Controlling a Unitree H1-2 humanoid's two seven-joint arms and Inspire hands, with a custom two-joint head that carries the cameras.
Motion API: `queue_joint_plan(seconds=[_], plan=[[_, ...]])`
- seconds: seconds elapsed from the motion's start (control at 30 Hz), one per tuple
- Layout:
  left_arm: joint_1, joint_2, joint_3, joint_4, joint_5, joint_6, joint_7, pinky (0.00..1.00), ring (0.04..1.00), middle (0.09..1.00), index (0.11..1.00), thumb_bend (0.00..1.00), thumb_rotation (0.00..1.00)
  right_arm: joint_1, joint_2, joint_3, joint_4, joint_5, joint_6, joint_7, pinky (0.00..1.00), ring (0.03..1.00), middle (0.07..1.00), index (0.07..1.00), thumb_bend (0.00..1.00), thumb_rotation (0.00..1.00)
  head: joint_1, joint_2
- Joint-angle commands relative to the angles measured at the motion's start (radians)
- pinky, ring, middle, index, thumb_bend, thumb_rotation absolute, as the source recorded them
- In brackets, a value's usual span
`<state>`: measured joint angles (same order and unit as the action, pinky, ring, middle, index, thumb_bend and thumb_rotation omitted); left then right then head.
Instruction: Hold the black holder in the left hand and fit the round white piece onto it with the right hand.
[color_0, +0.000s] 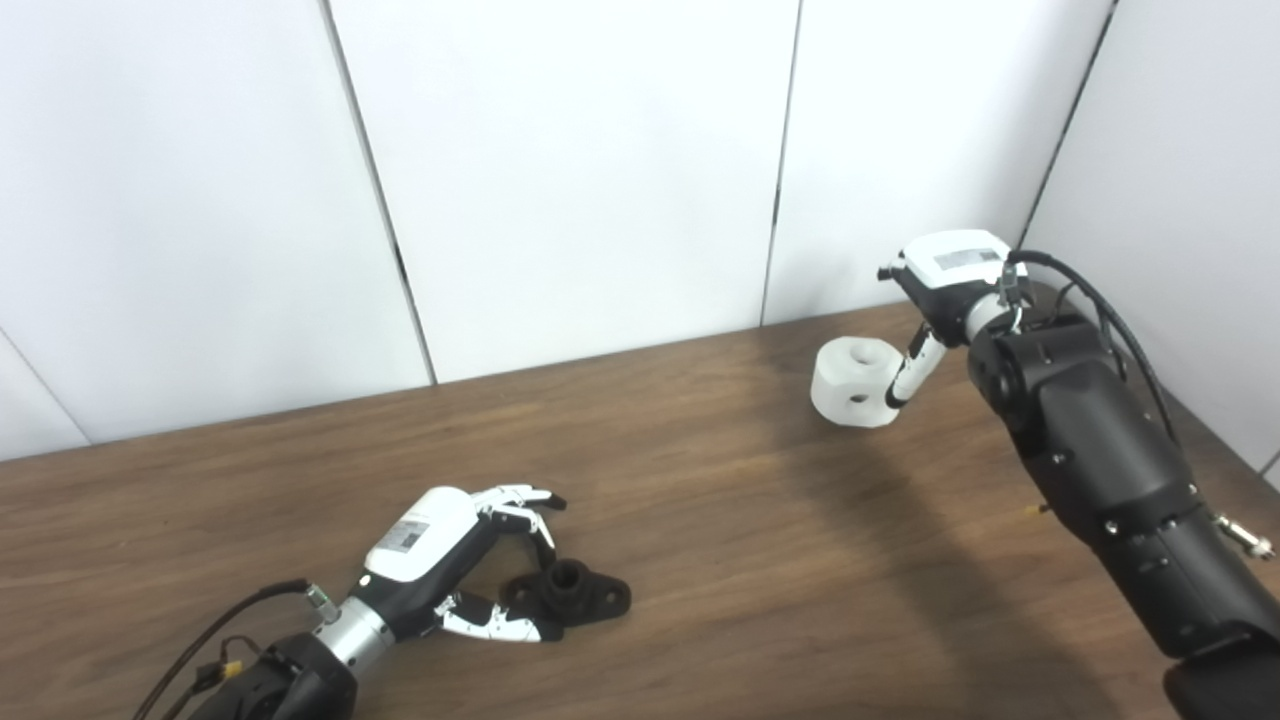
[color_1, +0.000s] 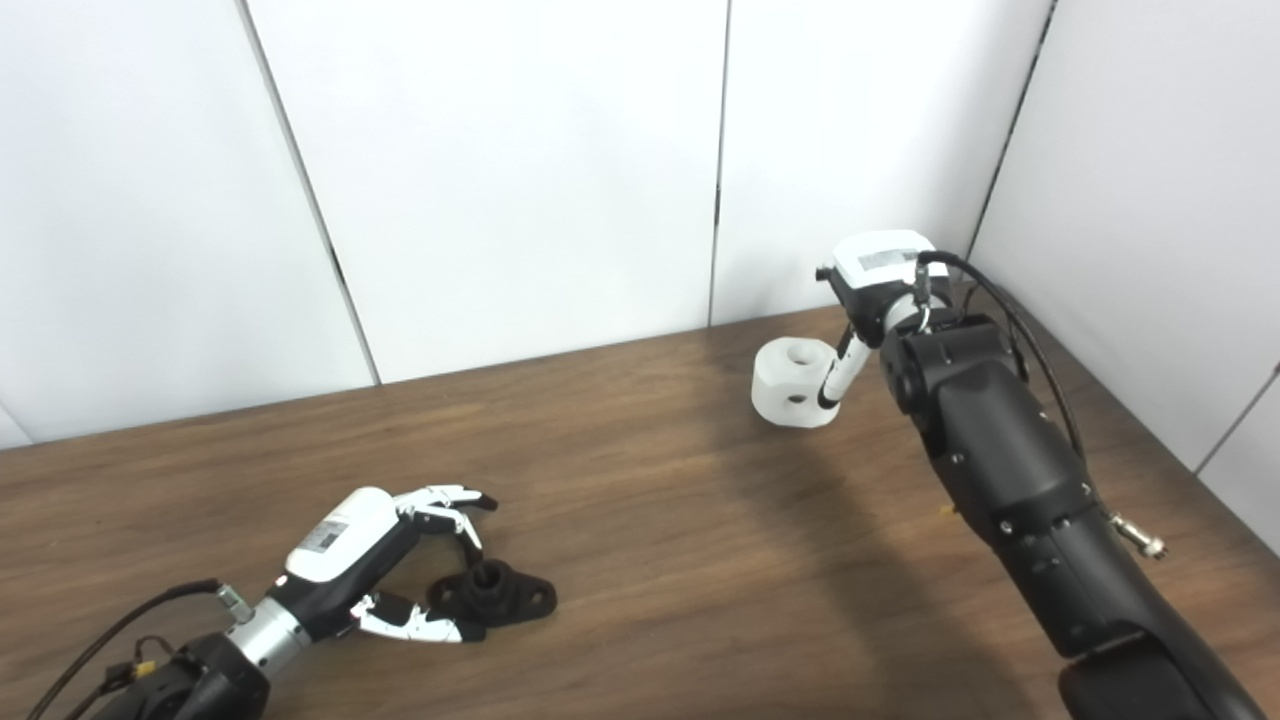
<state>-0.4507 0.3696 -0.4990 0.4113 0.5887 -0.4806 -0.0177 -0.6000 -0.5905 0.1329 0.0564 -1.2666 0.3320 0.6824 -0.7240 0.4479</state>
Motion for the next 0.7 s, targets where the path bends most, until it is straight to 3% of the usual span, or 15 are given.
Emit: queue_joint_plan(seconds=[0.0,0.17,0.47,0.67], plan=[[0.040,0.053,-0.011,0.036,0.032,0.048,-0.088,0.76,0.857,0.830,0.486,0.52,0.05,-0.061,-0.017,-0.004,0.010,0.003,0.018,-0.065,0.82,0.929,0.936,0.850,1.00,0.39,0.001,0.000],[0.044,0.055,-0.007,0.030,0.028,0.052,-0.099,0.77,0.858,0.830,0.487,0.52,0.05,-0.065,-0.014,0.012,0.072,0.029,0.018,-0.129,0.77,0.889,0.908,0.804,1.00,0.45,0.009,0.003],[0.049,0.051,0.003,0.023,0.009,0.043,-0.113,0.77,0.861,0.827,0.486,0.52,0.05,-0.063,0.001,0.026,0.142,0.114,0.025,-0.204,0.78,0.881,0.894,0.782,1.00,0.43,0.017,0.008],[0.045,0.051,-0.002,0.044,0.013,0.015,-0.081,0.74,0.843,0.817,0.486,0.52,0.05,-0.062,0.009,0.042,0.149,0.160,0.035,-0.229,0.79,0.878,0.884,0.766,1.00,0.40,0.019,0.015]])
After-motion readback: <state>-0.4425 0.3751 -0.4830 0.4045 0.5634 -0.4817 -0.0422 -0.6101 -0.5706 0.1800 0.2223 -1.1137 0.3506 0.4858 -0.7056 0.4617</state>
